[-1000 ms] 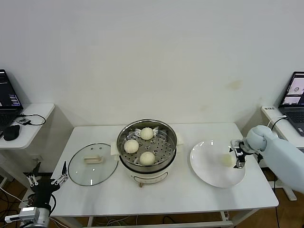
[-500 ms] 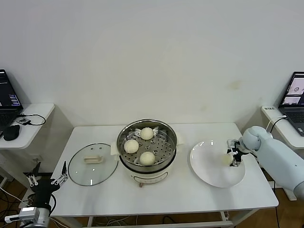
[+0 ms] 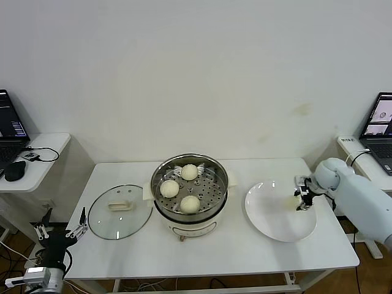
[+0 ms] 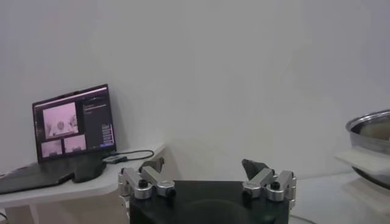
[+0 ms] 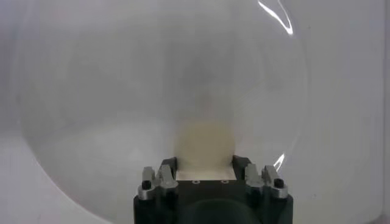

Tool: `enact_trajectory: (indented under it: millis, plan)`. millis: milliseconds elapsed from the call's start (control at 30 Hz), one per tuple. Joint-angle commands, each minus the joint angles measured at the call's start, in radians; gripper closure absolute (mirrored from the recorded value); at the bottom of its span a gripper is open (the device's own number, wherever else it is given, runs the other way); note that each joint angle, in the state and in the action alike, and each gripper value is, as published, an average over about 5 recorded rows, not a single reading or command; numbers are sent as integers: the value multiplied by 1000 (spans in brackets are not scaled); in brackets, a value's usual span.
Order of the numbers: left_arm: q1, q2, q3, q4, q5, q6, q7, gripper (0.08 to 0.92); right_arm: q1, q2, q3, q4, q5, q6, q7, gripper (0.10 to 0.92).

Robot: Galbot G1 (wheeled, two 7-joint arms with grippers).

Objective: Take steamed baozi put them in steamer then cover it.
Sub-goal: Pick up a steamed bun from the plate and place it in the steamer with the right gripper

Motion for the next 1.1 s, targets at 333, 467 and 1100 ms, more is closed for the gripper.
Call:
enact_trajectory:
  millis: [333, 467, 1100]
  plan:
    - [-12, 4, 14, -6, 2, 6, 1, 177, 668, -68, -493, 366, 501, -182, 3, 448]
    - [-13, 7, 16, -5, 1, 6, 1, 177, 753, -3, -570, 412, 619, -244, 48, 444]
    - [-4, -2, 6, -4, 4, -2, 2, 177, 596, 306, -680, 382, 846, -486, 326, 431]
